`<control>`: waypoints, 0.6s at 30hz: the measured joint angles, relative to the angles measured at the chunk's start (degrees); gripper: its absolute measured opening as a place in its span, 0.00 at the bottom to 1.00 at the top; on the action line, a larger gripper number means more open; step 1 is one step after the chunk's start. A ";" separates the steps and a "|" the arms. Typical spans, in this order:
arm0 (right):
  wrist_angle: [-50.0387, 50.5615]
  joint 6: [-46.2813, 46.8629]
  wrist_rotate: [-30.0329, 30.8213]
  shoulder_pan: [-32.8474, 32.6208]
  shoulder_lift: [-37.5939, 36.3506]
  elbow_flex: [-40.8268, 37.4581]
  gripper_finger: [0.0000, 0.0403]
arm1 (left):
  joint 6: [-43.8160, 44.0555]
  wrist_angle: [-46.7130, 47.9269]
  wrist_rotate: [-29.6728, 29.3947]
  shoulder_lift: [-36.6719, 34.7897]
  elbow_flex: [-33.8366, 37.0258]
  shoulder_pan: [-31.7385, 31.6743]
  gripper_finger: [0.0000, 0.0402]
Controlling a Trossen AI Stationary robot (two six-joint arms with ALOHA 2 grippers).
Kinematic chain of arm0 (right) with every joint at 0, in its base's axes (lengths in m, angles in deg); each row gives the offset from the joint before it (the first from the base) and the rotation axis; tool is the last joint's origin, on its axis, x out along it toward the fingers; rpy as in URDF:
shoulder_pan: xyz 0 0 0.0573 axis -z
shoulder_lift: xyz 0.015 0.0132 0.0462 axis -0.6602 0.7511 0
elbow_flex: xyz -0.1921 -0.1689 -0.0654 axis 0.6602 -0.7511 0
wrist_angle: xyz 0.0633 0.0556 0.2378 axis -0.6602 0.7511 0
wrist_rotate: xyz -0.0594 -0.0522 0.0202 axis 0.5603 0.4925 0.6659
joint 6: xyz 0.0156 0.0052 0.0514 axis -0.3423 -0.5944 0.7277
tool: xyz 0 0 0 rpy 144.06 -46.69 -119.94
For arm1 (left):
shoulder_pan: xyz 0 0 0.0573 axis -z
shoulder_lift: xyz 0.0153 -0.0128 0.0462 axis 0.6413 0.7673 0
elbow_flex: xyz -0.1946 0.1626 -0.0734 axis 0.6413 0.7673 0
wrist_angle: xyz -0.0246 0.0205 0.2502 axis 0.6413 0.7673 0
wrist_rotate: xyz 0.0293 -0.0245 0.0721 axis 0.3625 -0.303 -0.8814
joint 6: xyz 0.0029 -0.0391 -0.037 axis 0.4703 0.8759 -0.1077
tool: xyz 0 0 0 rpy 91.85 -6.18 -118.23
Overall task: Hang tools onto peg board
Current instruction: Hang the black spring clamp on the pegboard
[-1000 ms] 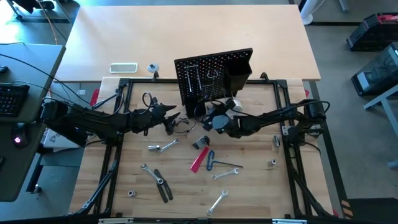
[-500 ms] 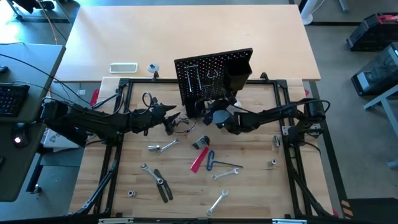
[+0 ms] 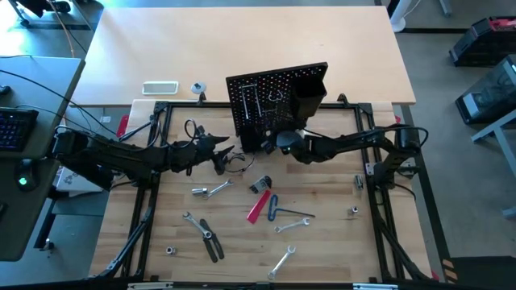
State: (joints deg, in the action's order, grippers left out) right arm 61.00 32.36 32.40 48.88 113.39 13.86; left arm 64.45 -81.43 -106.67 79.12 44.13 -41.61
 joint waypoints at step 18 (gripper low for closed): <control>-0.38 -1.12 -3.37 0.15 0.00 0.00 0.03 | 0.00 0.07 0.79 0.00 0.00 0.00 0.42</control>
State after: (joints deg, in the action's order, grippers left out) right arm 60.62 31.23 29.02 49.03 113.39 13.86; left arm 64.45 -81.36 -105.88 79.12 44.13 -41.61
